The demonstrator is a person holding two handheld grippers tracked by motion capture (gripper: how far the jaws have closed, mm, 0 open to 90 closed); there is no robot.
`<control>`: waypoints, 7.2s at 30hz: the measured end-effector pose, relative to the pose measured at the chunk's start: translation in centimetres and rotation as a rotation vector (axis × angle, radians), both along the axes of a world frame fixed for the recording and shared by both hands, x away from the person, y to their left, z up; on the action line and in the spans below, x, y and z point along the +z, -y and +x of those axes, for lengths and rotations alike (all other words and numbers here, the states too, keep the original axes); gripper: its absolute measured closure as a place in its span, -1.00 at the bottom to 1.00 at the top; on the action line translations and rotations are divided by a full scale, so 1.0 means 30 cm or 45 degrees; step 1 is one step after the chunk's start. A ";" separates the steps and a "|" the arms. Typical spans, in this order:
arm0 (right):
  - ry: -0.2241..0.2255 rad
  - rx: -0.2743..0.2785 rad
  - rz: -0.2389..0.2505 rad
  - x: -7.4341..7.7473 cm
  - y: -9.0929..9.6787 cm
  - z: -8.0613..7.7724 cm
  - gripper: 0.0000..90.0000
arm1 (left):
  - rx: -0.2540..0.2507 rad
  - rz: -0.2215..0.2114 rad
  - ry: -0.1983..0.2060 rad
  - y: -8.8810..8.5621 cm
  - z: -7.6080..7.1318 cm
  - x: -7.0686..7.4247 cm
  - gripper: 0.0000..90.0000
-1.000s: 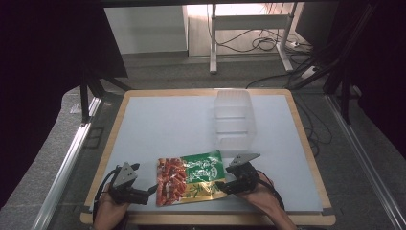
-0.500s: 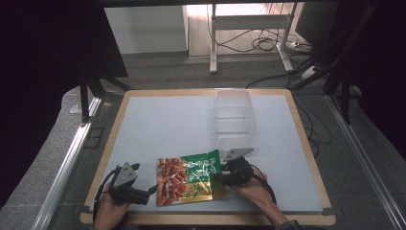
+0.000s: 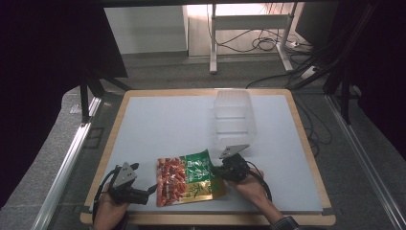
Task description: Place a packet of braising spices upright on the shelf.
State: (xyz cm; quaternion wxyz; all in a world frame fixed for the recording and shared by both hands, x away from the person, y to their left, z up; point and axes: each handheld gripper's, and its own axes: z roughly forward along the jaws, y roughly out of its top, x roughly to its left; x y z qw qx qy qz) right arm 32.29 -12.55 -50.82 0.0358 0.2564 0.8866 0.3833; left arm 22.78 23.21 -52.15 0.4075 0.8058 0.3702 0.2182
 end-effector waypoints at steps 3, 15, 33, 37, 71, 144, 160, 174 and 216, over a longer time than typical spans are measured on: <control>0.002 0.001 0.000 0.009 -0.002 0.000 0.99 | 0.003 -0.003 0.002 -0.002 0.000 0.001 -0.99; -0.023 -0.002 0.111 0.080 -0.004 0.018 0.99 | 0.004 -0.011 0.012 -0.003 -0.002 0.003 -0.99; 0.011 0.044 0.224 0.255 -0.048 0.061 0.99 | 0.008 -0.003 0.015 -0.006 -0.003 0.005 -0.99; 0.030 0.056 0.231 0.293 -0.056 0.065 0.99 | 0.007 -0.002 0.016 -0.005 -0.003 0.005 -0.99; 0.194 0.091 0.218 0.575 -0.117 0.128 1.00 | 0.012 -0.011 0.023 -0.009 -0.003 0.008 -0.99; 0.210 -0.202 0.078 0.734 0.199 0.411 0.99 | 0.008 0.002 0.017 -0.004 -0.004 0.008 -0.99; 0.133 -0.190 0.011 0.639 0.188 0.439 0.99 | 0.009 -0.002 0.016 -0.002 -0.003 0.007 -0.99; 0.155 -0.178 0.013 0.602 0.159 0.443 0.81 | 0.012 0.000 0.021 -0.002 -0.005 0.008 -1.00; 0.317 -0.260 0.053 0.626 0.279 0.425 -0.71 | 0.008 0.008 0.017 0.003 -0.004 0.006 -1.00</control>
